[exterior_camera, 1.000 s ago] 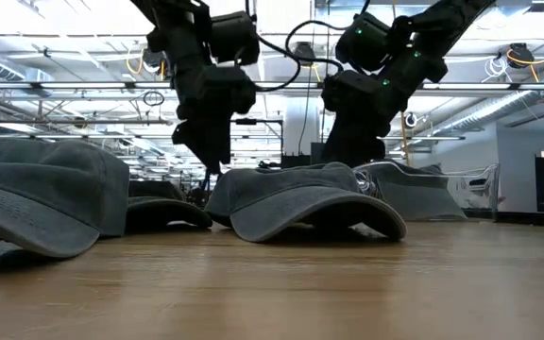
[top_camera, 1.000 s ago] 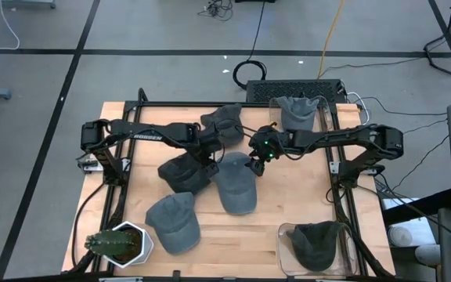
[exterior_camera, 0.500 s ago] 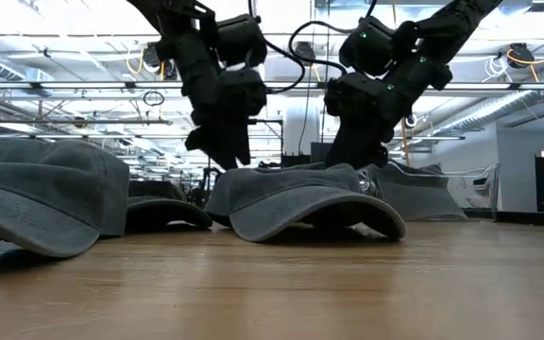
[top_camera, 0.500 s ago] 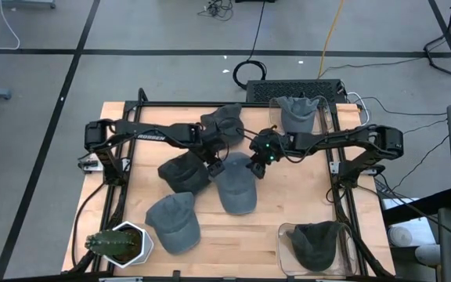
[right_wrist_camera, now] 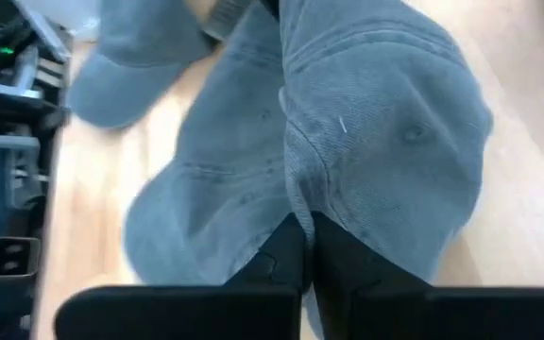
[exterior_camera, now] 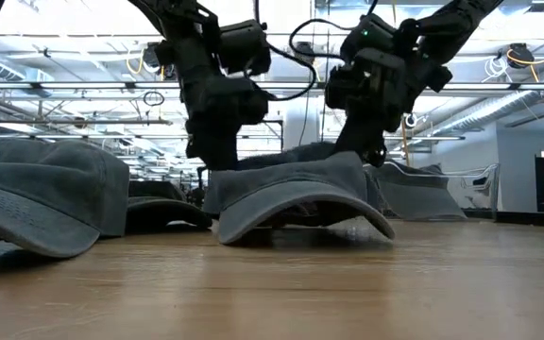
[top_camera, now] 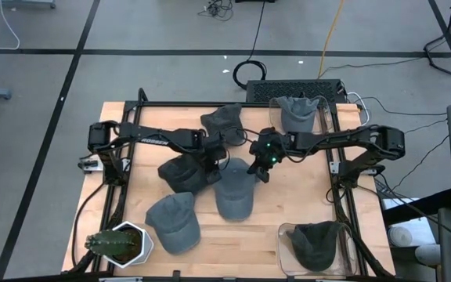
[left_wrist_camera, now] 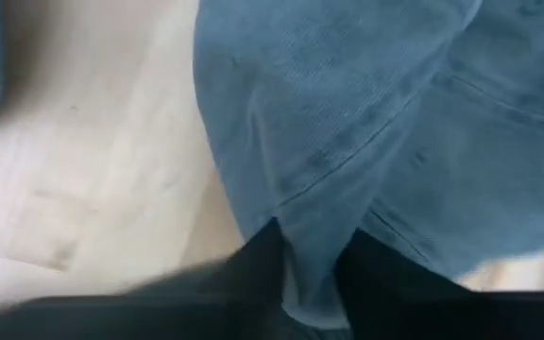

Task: Pick & Place hat
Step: Put the top gray cap into the top transparent bin

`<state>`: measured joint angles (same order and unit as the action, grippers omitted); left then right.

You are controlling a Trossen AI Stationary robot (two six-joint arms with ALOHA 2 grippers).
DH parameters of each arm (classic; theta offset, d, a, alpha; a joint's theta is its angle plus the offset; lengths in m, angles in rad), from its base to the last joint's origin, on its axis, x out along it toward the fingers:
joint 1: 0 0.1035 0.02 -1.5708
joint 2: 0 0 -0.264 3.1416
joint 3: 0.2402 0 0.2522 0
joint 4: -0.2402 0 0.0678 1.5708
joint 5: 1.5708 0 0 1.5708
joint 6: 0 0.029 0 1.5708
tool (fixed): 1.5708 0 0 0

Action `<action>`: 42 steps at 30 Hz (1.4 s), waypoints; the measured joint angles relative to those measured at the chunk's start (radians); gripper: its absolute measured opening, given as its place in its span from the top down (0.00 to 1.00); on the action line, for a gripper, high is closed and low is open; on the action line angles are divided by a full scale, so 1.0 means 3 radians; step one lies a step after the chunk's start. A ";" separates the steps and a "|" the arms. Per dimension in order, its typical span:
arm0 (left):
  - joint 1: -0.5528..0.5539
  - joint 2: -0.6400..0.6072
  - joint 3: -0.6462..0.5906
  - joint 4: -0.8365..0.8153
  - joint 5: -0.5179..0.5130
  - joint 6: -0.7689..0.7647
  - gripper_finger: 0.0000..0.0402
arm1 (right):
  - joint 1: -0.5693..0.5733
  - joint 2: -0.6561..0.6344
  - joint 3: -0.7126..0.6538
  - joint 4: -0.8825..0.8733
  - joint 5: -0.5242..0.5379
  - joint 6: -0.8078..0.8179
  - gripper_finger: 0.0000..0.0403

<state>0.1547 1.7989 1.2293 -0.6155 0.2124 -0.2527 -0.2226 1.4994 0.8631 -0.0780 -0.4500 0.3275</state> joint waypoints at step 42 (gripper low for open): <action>0.0378 -0.0481 0.0000 0.0036 0.1567 -0.0055 0.66 | -0.0436 -0.0511 0.0001 -0.0043 -0.0981 0.0918 0.66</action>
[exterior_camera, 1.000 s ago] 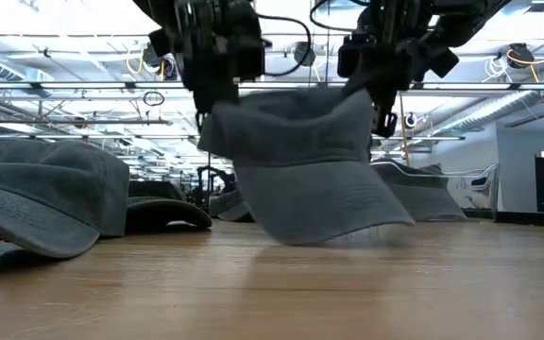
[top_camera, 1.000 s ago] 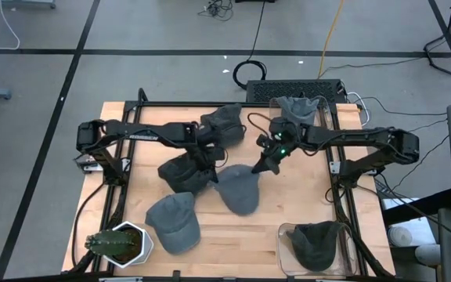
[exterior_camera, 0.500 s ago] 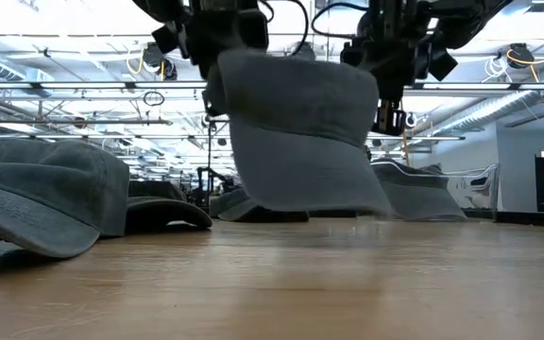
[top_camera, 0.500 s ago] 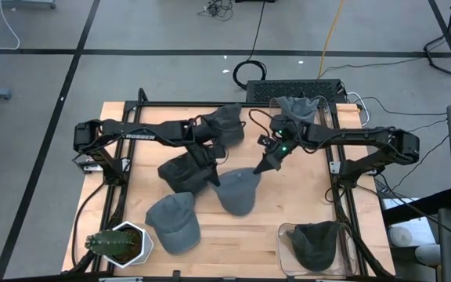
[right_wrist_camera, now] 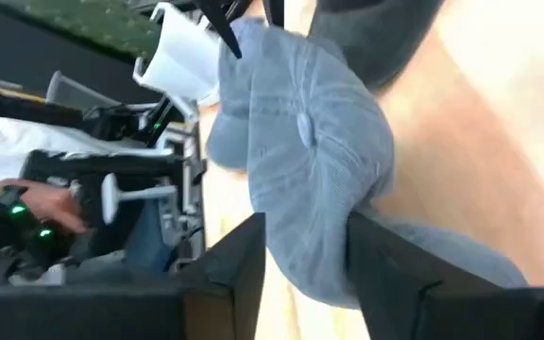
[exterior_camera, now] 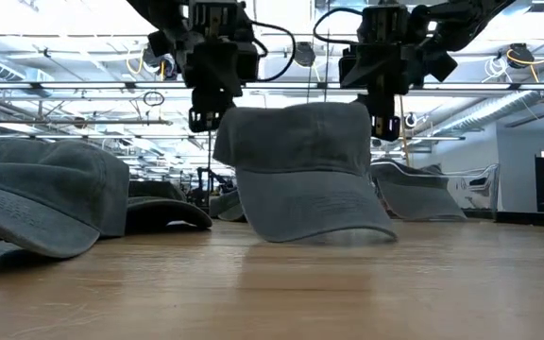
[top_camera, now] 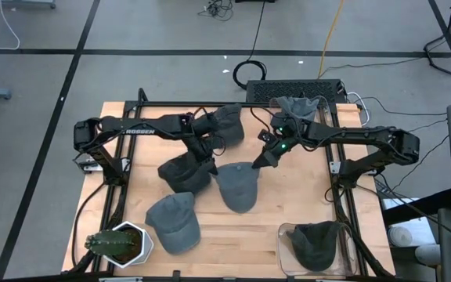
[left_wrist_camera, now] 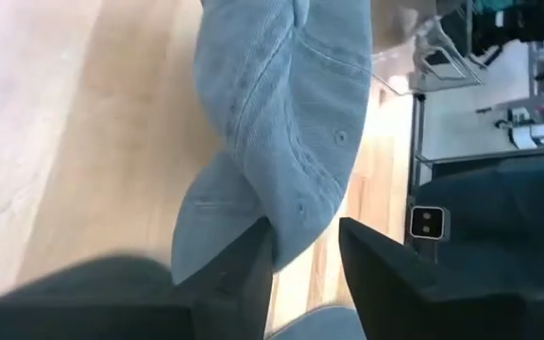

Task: Pick & Place hat
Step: Put the top gray cap into the top transparent bin

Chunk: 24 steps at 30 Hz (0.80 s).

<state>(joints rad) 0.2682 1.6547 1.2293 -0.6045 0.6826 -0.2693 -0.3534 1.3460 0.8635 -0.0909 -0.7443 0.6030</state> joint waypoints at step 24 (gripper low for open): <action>-0.1033 -0.0584 0.0010 0.0862 -0.1756 -0.0017 0.73 | -0.0253 -0.0982 -0.0001 -0.0327 0.0836 -0.0186 0.61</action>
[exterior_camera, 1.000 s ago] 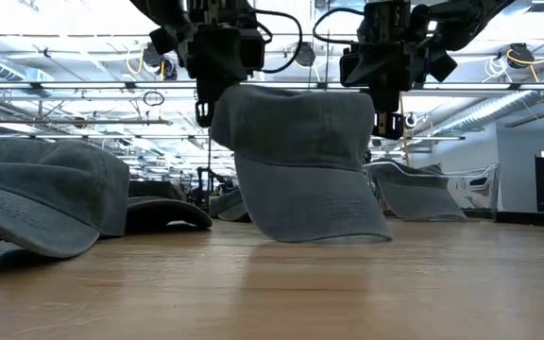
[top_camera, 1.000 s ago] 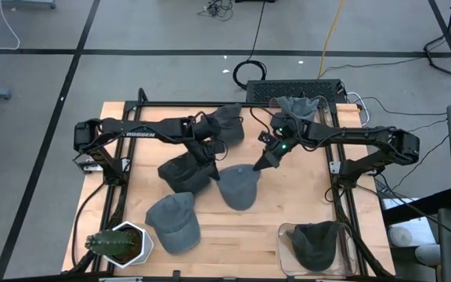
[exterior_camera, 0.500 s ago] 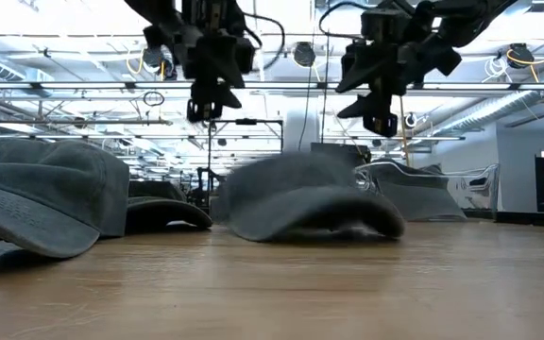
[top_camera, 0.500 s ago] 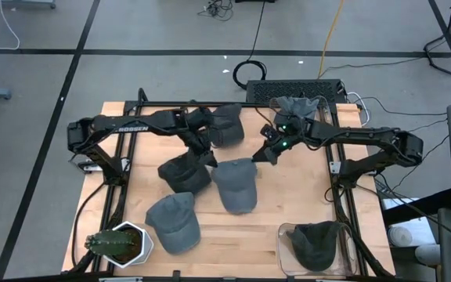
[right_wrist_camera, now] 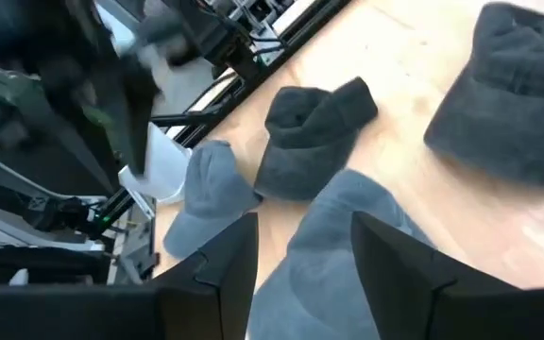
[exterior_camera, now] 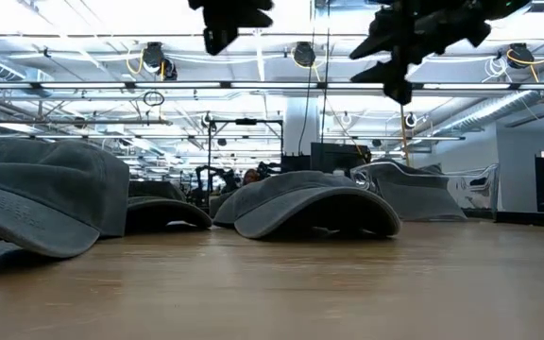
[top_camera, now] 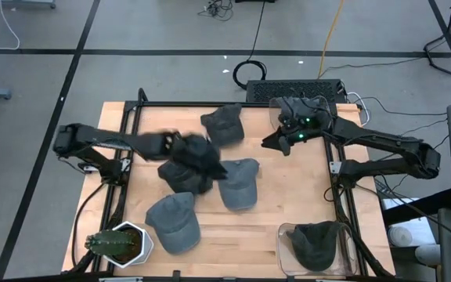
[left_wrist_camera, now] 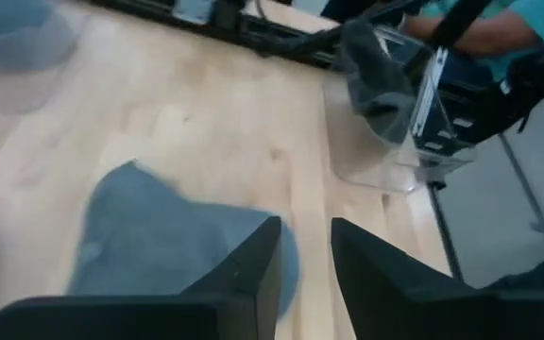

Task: Pick & Place hat
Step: Put the top gray cap into the top transparent bin

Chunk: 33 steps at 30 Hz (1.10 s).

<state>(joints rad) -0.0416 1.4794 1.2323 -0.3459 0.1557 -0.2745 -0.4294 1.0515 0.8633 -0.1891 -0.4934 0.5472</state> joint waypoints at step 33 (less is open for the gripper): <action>-0.0060 0.1460 -0.0007 0.0474 -0.0689 -0.0194 0.40 | 0.0911 -0.0224 -0.0001 -0.0624 0.0097 0.0329 0.62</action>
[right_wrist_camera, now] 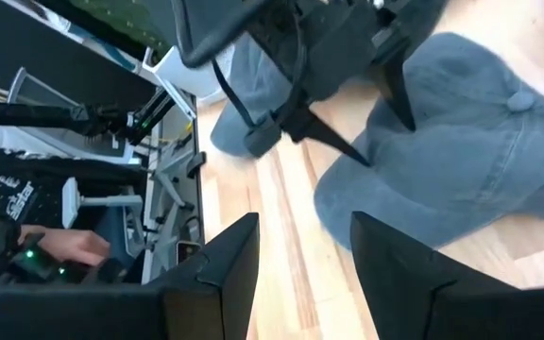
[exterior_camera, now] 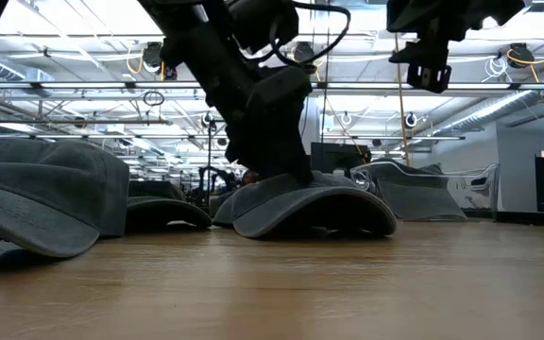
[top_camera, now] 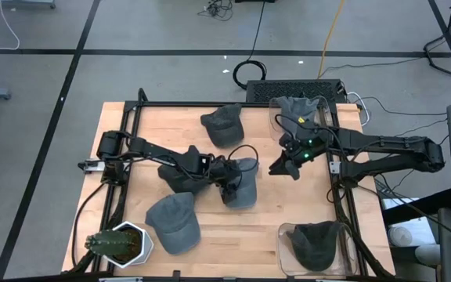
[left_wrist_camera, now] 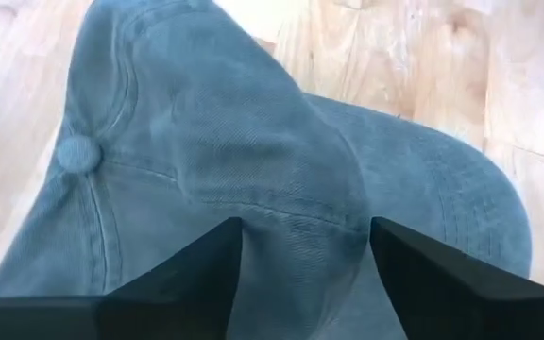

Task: Pick & Place hat
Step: Put the top gray cap into the top transparent bin

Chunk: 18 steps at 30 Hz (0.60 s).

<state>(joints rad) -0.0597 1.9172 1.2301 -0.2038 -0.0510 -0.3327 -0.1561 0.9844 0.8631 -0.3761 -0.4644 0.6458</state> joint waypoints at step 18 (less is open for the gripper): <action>0.0045 0.0234 0.0008 0.0104 0.0206 0.0207 0.76 | 0.0028 -0.0092 0.0000 -0.0016 -0.0023 0.0204 0.62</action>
<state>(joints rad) -0.0462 1.9873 1.2324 -0.1725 0.0107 -0.2705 -0.1478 0.9569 0.8631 -0.3809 -0.4713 0.7071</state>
